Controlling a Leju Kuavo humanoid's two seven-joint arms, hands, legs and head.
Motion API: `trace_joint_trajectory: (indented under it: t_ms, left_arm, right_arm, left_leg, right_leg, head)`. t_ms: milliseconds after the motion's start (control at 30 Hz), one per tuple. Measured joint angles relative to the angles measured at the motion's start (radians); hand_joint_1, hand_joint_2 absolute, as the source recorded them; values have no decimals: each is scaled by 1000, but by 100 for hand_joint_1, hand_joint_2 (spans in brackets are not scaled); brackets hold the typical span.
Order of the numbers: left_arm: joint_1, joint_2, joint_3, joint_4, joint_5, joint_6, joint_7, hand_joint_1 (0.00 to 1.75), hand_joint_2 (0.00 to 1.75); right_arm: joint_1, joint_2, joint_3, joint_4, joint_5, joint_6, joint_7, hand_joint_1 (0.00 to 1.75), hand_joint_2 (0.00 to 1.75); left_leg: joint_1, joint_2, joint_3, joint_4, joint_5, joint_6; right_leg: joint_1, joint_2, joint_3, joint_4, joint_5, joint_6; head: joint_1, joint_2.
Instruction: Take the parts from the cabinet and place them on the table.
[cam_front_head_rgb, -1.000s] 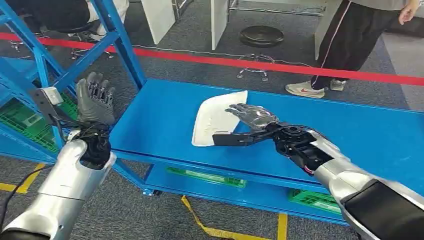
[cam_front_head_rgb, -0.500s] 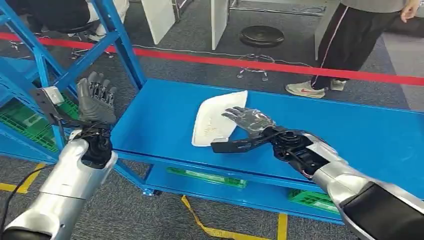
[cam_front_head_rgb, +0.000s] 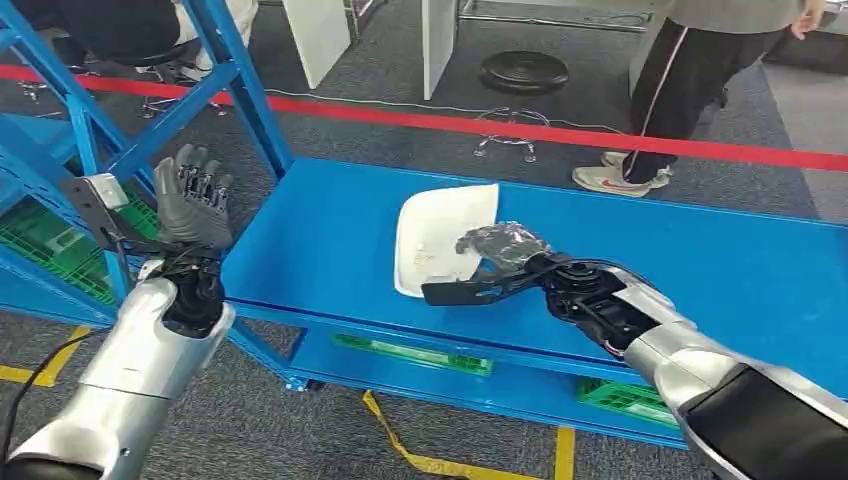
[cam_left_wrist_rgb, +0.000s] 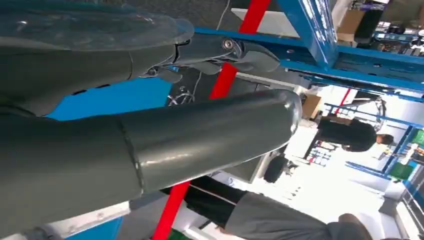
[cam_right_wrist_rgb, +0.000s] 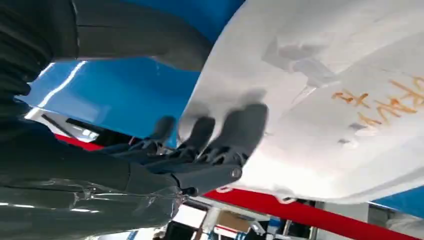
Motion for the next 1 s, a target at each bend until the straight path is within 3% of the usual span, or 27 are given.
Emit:
trace_joint_trajectory:
  t_ms: [700, 1000]
  left_arm:
    - [-3, 1, 0, 10, 3, 2, -4, 0, 0]
    - [-4, 1, 0, 18, 2, 4, -6, 0, 0]
  right_arm:
    - [-12, -7, -6, -2, -12, -1, -5, 175, 175]
    - [-20, -8, -46, -3, -90, 17, -5, 175, 175]
  left_leg:
    - [-1, 1, 2, 0, 0, 0]
    - [-1, 1, 3, 0, 0, 0]
  right_leg:
    - [1, 1, 2, 0, 0, 0]
    - [1, 1, 2, 0, 0, 0]
  head:
    - [0, 0]
    - [0, 0]
